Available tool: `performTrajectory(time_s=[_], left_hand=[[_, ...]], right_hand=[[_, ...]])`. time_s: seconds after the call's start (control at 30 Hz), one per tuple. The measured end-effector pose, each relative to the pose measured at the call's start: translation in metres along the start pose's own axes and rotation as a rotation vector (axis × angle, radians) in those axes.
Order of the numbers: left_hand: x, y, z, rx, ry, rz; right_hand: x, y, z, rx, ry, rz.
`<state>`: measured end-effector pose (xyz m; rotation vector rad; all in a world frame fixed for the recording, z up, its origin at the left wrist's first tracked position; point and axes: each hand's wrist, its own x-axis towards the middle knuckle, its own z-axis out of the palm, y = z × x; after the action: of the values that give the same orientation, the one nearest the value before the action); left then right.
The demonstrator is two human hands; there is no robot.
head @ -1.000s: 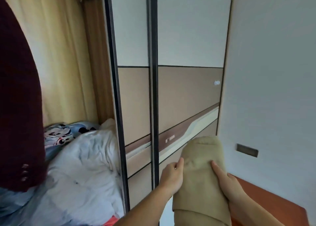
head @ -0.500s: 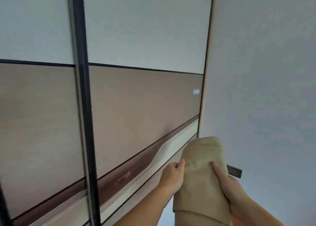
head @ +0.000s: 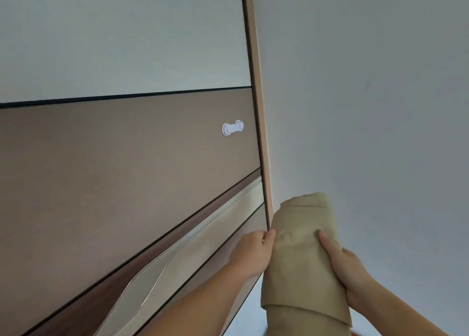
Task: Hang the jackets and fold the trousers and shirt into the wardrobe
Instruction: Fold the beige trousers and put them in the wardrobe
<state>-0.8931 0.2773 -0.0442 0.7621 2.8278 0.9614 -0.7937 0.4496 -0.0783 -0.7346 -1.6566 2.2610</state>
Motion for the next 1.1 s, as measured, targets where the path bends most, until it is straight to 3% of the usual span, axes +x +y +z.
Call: performTrajectory(time_s=[0.1,0.17,0.23,0.3,0.53,1.1], left_hand=[[0.055,0.002,-0.009,0.518,0.094,0.181],[0.091,-0.002,-0.020,0.940,0.063,0.303],[0.122,-0.011,-0.026,1.270,0.003,0.318],[0.141,-0.028,-0.030,1.451,-0.008,0.284],[0.157,-0.073,-0.034,1.730,-0.071,0.240],[0.092,-0.093,-0.056,1.767,-0.102,0.199]], right_hand=[[0.037,-0.010,-0.017,-0.011,-0.003,0.013],[0.056,-0.014,-0.022,-0.021,-0.006,0.013],[0.072,-0.018,-0.024,-0.030,0.005,0.008],[0.084,-0.022,-0.021,-0.038,0.011,0.010],[0.112,-0.028,0.016,-0.079,-0.042,0.022],[0.122,-0.019,0.046,-0.087,-0.111,0.041]])
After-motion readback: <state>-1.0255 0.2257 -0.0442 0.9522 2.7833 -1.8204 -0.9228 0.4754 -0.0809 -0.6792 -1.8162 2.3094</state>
